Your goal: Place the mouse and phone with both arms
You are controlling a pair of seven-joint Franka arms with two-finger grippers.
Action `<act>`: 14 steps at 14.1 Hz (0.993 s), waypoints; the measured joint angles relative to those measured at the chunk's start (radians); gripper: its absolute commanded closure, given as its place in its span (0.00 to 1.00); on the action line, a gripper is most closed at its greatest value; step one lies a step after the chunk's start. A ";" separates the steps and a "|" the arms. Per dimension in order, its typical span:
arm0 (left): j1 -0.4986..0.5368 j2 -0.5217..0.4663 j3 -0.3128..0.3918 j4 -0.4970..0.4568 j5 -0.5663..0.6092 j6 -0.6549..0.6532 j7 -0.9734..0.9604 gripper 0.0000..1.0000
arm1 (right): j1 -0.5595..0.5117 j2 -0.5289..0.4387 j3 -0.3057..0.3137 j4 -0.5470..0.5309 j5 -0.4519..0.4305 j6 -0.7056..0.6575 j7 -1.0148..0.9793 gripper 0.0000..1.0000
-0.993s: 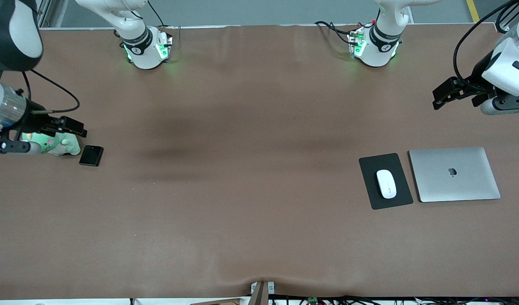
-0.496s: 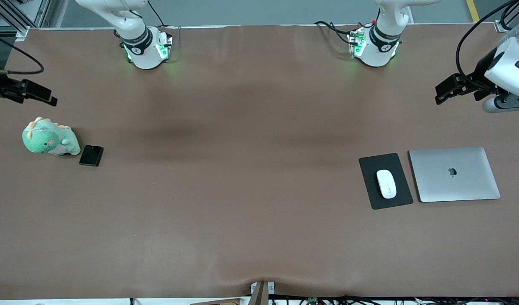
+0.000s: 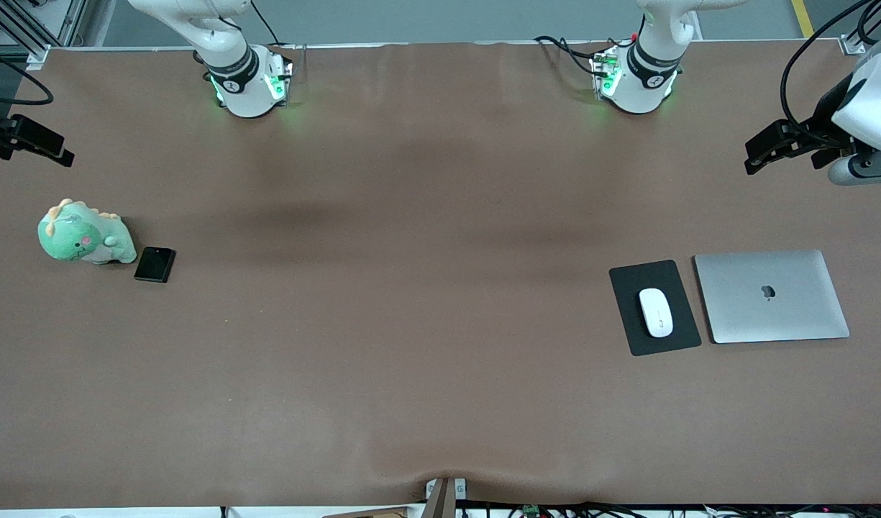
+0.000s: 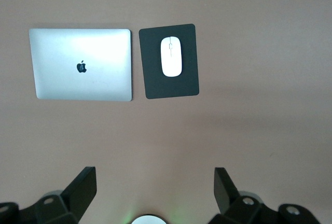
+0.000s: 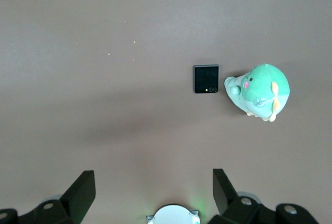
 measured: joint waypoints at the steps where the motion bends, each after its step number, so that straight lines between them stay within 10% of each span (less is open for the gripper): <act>1: 0.000 0.000 0.000 0.000 0.000 0.003 0.004 0.00 | 0.000 0.000 0.001 0.001 0.000 -0.010 0.000 0.00; 14: 0.001 0.000 0.001 0.000 0.000 0.011 0.007 0.00 | 0.001 0.003 0.010 0.065 0.000 -0.085 0.000 0.00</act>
